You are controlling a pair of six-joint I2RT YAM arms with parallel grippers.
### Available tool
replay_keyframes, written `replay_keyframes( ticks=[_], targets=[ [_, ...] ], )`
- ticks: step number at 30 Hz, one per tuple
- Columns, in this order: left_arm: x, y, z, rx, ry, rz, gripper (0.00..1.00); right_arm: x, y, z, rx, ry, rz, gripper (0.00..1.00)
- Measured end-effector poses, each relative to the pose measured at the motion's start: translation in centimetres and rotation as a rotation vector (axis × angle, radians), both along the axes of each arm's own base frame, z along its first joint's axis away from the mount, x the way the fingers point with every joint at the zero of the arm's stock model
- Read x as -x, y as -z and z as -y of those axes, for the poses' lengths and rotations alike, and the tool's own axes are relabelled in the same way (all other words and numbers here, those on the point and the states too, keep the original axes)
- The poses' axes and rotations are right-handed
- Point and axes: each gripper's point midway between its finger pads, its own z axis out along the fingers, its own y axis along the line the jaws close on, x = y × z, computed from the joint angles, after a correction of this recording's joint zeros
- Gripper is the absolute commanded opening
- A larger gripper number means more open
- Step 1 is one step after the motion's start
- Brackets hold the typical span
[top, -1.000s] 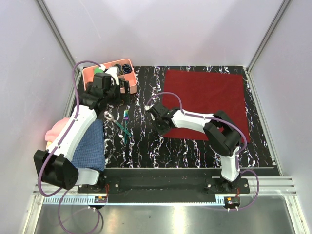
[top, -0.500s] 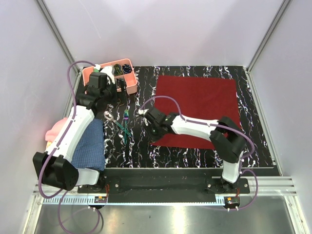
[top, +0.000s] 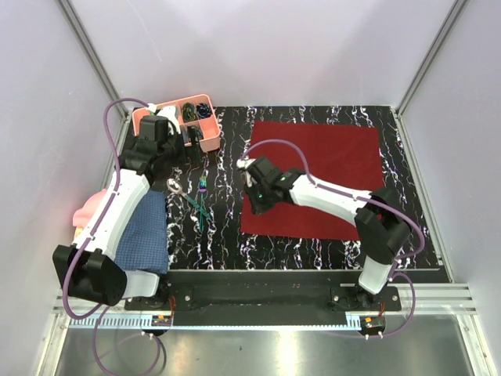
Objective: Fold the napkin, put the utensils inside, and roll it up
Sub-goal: Fold the napkin
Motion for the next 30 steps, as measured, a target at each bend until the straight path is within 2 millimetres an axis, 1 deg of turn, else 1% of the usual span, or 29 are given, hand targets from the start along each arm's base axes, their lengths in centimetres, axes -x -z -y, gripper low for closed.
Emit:
replay_keyframes(
  ticks=[2,4,6,9,11,15,24,30],
  targets=[
    [0.0,0.0,-0.1,0.003,-0.006,0.0,0.99,1.5,0.5,-1.4,0.005,-0.038,-0.012,0.31],
    [-0.1,0.0,-0.3,0.007,-0.013,-0.001,0.99,3.1,1.5,-2.7,0.014,-0.072,-0.031,0.36],
    [-0.1,0.0,-0.4,0.013,-0.021,-0.003,0.99,4.9,2.8,-4.0,0.026,-0.101,-0.056,0.39],
    [-0.2,0.0,-0.6,0.017,-0.029,-0.004,0.99,6.1,4.3,-4.9,0.042,-0.115,-0.081,0.42],
    [-0.2,0.0,-0.7,0.018,-0.03,-0.004,0.99,6.3,5.0,-5.0,0.051,-0.111,-0.091,0.44],
    [-0.2,-0.1,-0.9,0.02,-0.034,-0.004,0.99,5.9,5.7,-5.2,0.063,-0.094,-0.087,0.46],
    [-0.3,-0.1,-0.9,0.031,-0.037,-0.005,0.99,4.9,6.3,-5.1,0.094,-0.071,-0.05,0.47],
    [-0.4,-0.3,-0.7,0.041,-0.029,0.001,0.99,4.1,6.4,-5.3,0.107,-0.071,-0.021,0.46]
  ],
)
